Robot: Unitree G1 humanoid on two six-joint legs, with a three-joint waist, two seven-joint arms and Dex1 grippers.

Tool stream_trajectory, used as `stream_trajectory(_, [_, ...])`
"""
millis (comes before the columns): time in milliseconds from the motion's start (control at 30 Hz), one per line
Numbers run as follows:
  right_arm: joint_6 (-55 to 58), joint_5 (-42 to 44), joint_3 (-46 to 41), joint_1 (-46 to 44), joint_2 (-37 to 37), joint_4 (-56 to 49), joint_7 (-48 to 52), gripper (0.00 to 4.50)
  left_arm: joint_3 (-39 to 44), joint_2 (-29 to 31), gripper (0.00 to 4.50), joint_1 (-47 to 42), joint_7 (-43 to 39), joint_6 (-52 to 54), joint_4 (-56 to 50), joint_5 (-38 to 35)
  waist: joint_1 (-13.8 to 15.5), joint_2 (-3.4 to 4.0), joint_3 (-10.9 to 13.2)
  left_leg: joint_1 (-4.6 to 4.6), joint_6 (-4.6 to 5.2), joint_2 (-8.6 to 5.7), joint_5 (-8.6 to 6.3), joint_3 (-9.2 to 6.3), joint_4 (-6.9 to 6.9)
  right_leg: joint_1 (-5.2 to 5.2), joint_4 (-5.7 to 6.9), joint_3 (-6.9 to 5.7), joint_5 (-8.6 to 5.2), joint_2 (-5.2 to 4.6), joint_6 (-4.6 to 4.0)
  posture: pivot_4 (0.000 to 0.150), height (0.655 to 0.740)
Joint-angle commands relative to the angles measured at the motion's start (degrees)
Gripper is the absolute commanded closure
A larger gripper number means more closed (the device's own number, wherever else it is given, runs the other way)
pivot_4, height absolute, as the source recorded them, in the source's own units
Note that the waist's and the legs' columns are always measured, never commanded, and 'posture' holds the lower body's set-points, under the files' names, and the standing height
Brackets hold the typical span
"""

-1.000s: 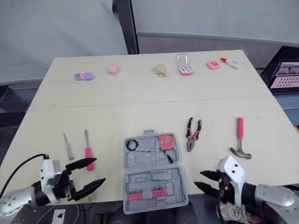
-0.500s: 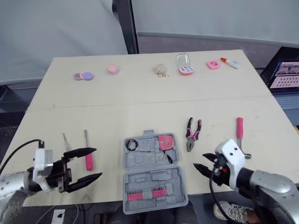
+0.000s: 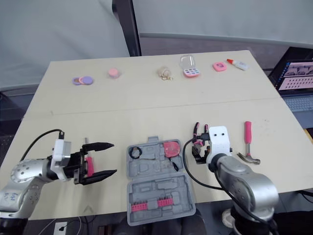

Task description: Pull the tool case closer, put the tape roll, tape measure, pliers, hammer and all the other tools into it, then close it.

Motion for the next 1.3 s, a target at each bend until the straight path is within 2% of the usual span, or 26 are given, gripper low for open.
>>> stream_trajectory(33, [-0.2,-4.2,-2.8,-1.7,3.0,3.0,-2.9,0.03,-0.3,-0.8,0.0,0.1,0.9,-0.8,-2.0,0.4,-0.4,0.0,0.0,-0.01,0.0,0.0,0.0,0.05,-0.01,-0.05,0.07,0.0,0.0,-0.01,-0.01,0.15,0.74])
stream_trajectory(333, [-0.4,-8.5,-4.3,-5.8,10.4,6.5,-2.4,0.03,0.0,-1.7,0.0,1.8,2.8,-0.9,-3.7,0.9,-1.5,0.02,0.0,0.0,0.0,0.04,0.0,0.09,-0.07,-0.2,0.2,-0.01,-0.01,0.0,-0.03,0.15,0.74])
stream_trajectory(533, [-1.1,-10.3,-3.6,-7.0,12.6,8.6,-2.0,0.03,-0.4,-2.5,0.0,2.6,4.4,-0.8,-5.3,1.0,-1.4,0.03,0.0,-0.02,0.0,0.03,0.0,0.09,-0.03,-0.18,0.19,0.0,-0.01,-0.01,-0.03,0.15,0.74])
stream_trajectory(1033, [-7.0,-13.4,1.7,-7.1,13.0,17.5,-2.0,0.03,-0.7,-3.1,0.0,3.3,6.1,-0.6,-6.4,1.4,-1.7,0.04,0.0,-0.01,-0.01,0.03,0.0,0.1,-0.05,-0.2,0.22,0.01,-0.01,0.0,-0.03,0.15,0.74])
stream_trajectory(1300, [-4.8,-15.6,2.5,-5.8,12.5,15.8,-1.7,0.03,-0.9,-3.1,0.0,4.0,6.5,-0.7,-6.8,1.3,-1.7,0.04,0.0,0.0,0.0,0.03,0.0,0.08,-0.05,-0.19,0.22,0.01,-0.01,-0.01,-0.03,0.15,0.74])
